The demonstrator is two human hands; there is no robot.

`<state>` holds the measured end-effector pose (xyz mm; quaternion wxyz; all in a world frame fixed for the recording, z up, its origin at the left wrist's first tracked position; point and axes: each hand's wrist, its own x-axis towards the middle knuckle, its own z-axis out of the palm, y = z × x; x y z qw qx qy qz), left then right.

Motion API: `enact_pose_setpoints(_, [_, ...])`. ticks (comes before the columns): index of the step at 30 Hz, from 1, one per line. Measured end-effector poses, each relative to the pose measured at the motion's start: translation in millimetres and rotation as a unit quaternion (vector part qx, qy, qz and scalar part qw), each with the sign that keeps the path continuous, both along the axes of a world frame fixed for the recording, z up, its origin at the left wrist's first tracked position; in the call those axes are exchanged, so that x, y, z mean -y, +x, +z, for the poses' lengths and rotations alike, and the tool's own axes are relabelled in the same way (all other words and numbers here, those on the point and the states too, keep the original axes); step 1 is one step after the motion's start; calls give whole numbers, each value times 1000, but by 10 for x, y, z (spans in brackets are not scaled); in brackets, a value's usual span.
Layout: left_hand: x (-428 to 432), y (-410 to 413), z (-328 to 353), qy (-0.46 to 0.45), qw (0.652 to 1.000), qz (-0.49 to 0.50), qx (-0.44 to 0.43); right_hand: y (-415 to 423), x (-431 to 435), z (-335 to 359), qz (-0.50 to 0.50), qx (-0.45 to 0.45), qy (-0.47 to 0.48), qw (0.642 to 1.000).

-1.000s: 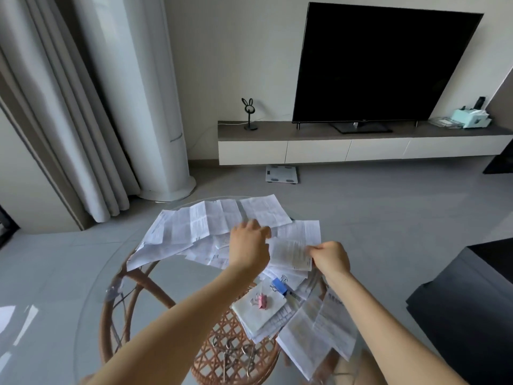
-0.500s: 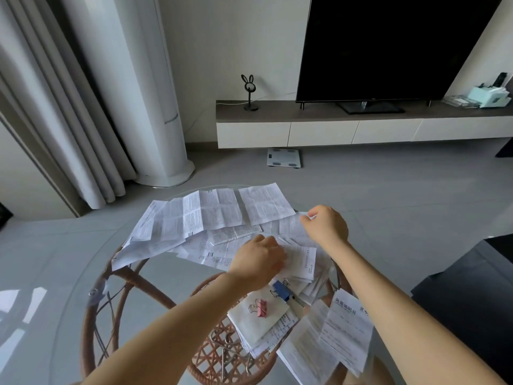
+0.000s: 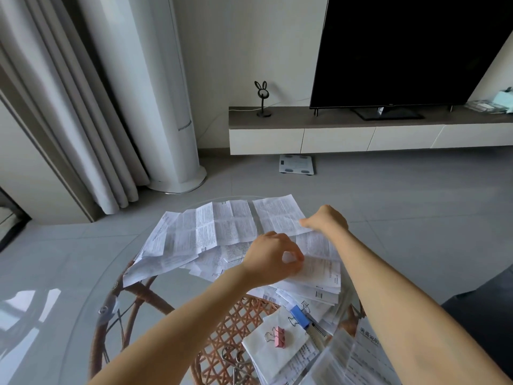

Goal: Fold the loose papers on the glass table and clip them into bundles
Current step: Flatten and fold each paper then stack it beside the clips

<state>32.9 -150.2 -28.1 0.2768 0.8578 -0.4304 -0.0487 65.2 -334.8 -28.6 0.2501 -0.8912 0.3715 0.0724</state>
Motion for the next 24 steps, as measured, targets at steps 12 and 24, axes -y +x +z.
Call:
enact_pose_setpoints(12, [-202,152,141,-56,985,125,105,88,-206,477,-65,179,235,953])
enact_pose_setpoints(24, [-1112,-313,426,-191,928,309,86,-1054,-1446,1388,91,307,376,869])
